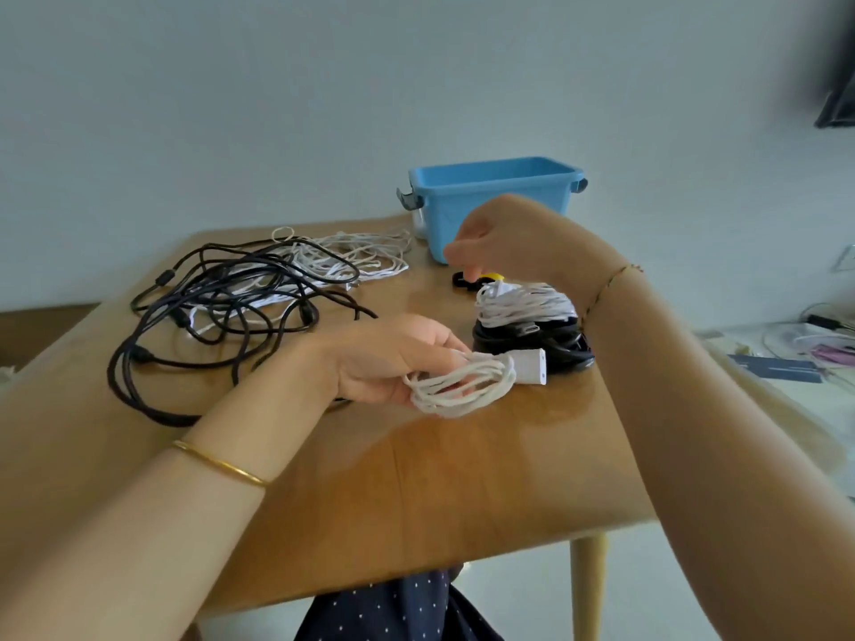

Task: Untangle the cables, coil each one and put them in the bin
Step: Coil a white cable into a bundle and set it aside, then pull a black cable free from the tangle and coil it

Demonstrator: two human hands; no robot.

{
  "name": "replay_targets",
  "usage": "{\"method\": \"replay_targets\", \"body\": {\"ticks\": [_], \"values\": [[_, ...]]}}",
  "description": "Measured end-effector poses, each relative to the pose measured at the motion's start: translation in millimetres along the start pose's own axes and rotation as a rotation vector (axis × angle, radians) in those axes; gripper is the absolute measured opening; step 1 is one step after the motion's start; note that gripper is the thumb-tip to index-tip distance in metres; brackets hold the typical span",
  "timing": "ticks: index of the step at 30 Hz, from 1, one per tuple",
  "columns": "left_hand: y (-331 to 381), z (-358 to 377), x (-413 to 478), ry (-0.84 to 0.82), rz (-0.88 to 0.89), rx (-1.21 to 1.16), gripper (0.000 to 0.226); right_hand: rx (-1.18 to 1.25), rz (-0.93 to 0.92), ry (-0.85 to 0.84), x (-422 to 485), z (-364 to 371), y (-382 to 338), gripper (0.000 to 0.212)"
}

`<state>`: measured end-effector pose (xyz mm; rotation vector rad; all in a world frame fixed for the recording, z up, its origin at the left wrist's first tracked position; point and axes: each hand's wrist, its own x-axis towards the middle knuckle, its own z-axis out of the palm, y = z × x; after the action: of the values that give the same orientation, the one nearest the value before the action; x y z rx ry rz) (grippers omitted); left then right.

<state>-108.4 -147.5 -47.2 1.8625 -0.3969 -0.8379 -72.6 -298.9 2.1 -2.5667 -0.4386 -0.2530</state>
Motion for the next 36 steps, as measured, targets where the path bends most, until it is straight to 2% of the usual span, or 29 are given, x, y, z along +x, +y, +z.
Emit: {"method": "replay_targets", "body": {"ticks": [4, 9, 13, 16, 19, 21, 23, 27, 30, 32, 33, 34, 36], "values": [[-12.7, 24.7, 13.2, 0.195, 0.064, 0.169, 0.008, -0.034, -0.046, 0.002, 6.0, 15.4, -15.0, 0.028], [-16.9, 56.6, 29.5, 0.421, 0.121, 0.172, 0.023, -0.030, -0.094, 0.053, 16.1, 20.2, -31.8, 0.026], [-10.5, 64.3, 33.8, 0.310, 0.115, 0.054, 0.021, -0.028, -0.098, 0.094, 24.0, 17.3, -42.5, 0.026], [-8.2, 62.7, 36.2, 0.214, 0.077, -0.072, 0.039, -0.027, -0.090, 0.117, 28.3, 20.0, -43.8, 0.026], [-2.9, 59.0, 34.3, 0.139, 0.074, -0.209, 0.033, -0.016, -0.065, 0.126, 33.9, 25.8, -41.4, 0.024], [-3.5, 45.2, 27.5, 0.136, 0.049, -0.211, 0.041, -0.003, -0.044, 0.130, 39.7, 34.1, -40.3, 0.023], [-6.5, 24.2, 16.5, 0.217, 0.014, -0.151, 0.037, -0.004, -0.028, 0.156, 45.1, 44.0, -37.7, 0.020], [-13.2, -32.6, -23.0, 0.547, 0.090, -0.091, 0.016, 0.024, -0.021, 0.170, 61.4, 71.3, -40.3, 0.022], [-21.1, -78.4, -42.5, 0.917, 0.175, 0.002, 0.016, 0.045, -0.030, 0.116, 77.3, 87.8, -49.8, 0.023], [-27.5, -109.4, -49.3, 1.152, 0.184, 0.149, 0.019, 0.090, -0.069, 0.057, 88.4, 96.8, -61.6, 0.026], [-30.5, -122.5, -52.1, 1.218, 0.165, 0.254, 0.026, 0.127, -0.091, 0.013, 92.0, 99.9, -68.1, 0.028], [-33.6, -133.9, -55.5, 1.232, 0.108, 0.374, 0.036, 0.156, -0.124, -0.035, 95.3, 102.3, -74.7, 0.032], [-40.2, -152.2, -58.9, 1.114, -0.092, 0.594, 0.059, 0.126, -0.198, -0.168, 100.7, 105.4, -85.2, 0.043]]}}
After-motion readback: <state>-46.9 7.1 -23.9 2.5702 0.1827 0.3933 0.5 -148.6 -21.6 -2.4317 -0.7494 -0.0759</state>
